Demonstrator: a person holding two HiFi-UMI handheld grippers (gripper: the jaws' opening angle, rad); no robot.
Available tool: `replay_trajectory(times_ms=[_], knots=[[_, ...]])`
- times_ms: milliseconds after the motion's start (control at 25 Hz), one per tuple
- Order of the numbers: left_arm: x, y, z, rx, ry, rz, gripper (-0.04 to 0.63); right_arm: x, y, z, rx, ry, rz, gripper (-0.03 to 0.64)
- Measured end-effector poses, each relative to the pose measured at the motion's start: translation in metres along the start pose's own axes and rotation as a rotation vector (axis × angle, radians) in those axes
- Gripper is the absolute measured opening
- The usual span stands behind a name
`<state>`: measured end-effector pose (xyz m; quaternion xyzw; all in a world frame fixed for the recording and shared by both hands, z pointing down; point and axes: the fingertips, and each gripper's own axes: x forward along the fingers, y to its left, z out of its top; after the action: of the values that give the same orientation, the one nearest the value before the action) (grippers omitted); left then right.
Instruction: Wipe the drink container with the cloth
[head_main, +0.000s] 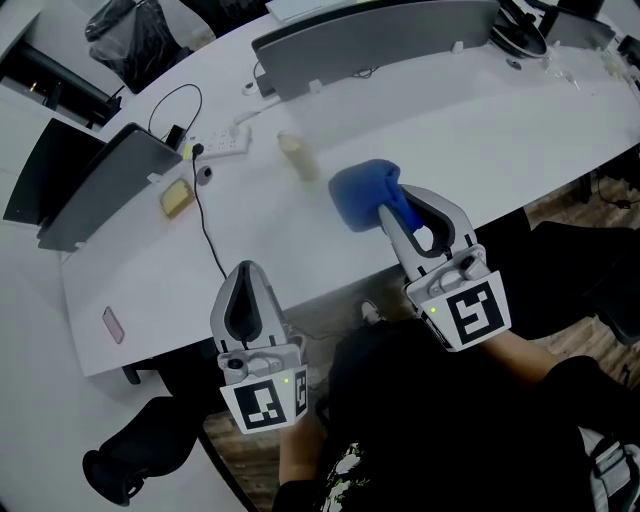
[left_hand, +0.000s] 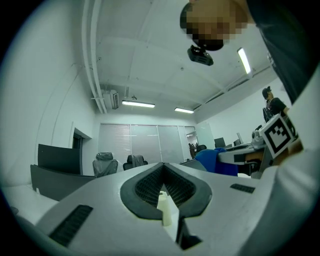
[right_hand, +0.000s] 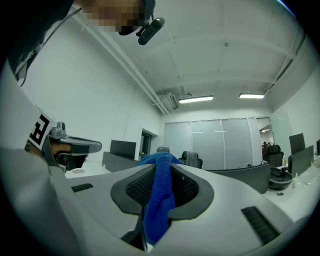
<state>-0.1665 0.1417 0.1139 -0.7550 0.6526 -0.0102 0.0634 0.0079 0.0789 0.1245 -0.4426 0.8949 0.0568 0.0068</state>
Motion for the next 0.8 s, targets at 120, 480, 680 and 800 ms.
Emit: replay_trajectory(times_ms=[120, 480, 680, 800], knots=[[0.008, 0.015, -0.006, -0.001, -0.004, -0.011, 0.005, 0.012, -0.002, -0.003, -0.013, -0.002, -0.026, 0.072], [0.028, 0.040, -0.018, 0.003, -0.006, -0.069, 0.003, 0.030, -0.003, -0.013, -0.030, 0.010, -0.100, 0.072], [0.036, 0.042, -0.024, -0.014, -0.016, -0.101, 0.005, 0.032, 0.000, -0.013, -0.049, 0.016, -0.120, 0.072], [0.036, 0.041, -0.027, -0.030, -0.018, -0.114, 0.005, 0.030, 0.003, -0.012, -0.061, 0.028, -0.123, 0.072]])
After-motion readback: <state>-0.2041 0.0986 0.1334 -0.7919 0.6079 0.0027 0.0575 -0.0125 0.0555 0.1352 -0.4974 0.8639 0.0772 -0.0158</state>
